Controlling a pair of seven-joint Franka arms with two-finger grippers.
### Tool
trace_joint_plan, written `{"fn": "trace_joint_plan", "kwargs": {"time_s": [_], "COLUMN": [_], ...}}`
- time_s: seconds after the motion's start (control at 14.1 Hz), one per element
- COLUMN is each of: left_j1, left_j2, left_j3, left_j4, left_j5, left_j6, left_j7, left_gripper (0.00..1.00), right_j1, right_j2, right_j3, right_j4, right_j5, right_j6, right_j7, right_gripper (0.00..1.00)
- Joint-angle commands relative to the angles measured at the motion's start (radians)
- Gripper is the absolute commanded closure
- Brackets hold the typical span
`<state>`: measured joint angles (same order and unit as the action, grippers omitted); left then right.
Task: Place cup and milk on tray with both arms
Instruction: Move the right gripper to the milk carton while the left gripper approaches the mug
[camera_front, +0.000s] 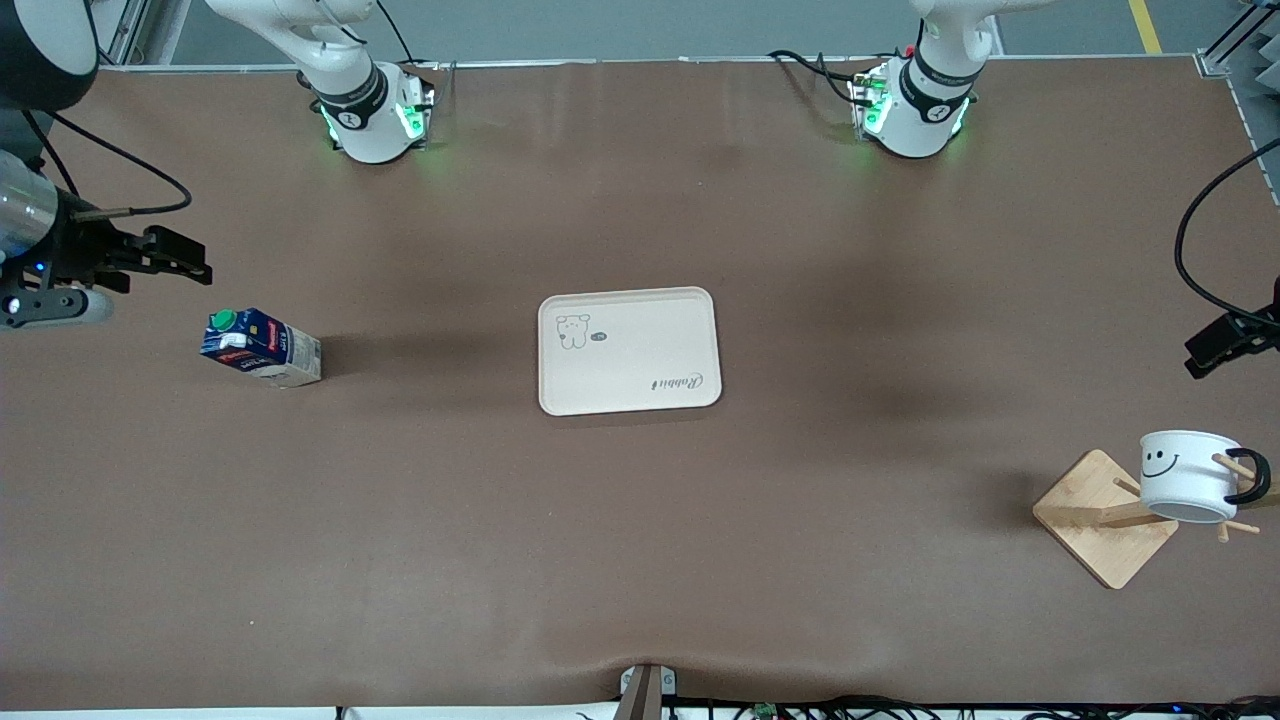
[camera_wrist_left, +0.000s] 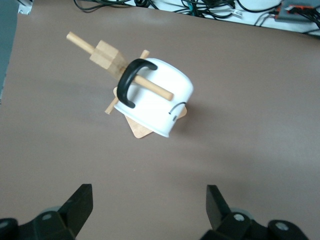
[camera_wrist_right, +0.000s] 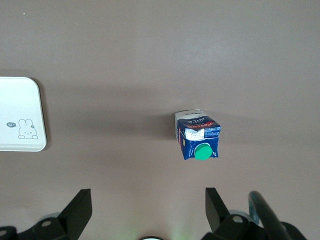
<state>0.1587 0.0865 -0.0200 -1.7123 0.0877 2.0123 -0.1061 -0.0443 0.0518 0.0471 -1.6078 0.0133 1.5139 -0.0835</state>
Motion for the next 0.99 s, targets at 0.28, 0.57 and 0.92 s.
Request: {"fn": "trace_joint_plan", "kwargs": {"time_s": [0.28,0.57,0.92], "left_j1": [0.048,0.042,0.039], "left_j2": [-0.025,0.009,0.051], "left_j3": [-0.006,-0.009,-0.015], "left_j4": [-0.24,-0.3,-0.329], "left_j5": [-0.105,-0.133,-0.166], "left_j6": [0.389,0.551,0.677], "left_j7": [-0.01,-0.014,-0.012], "left_gripper": [0.0,0.0,0.0], "right_j1": [-0.014,-0.022,-0.038], "right_j2": [0.074,0.137,0.172], "right_j3": [0.005,0.002,0.0], "right_j4": [0.068,0.085,0.025], "right_j5": [-0.003,0.004,-0.006], "right_j6": [-0.006,-0.009,0.038], "right_j7": [-0.01,-0.012,-0.005], "right_gripper": [0.0,0.0,0.0]}}
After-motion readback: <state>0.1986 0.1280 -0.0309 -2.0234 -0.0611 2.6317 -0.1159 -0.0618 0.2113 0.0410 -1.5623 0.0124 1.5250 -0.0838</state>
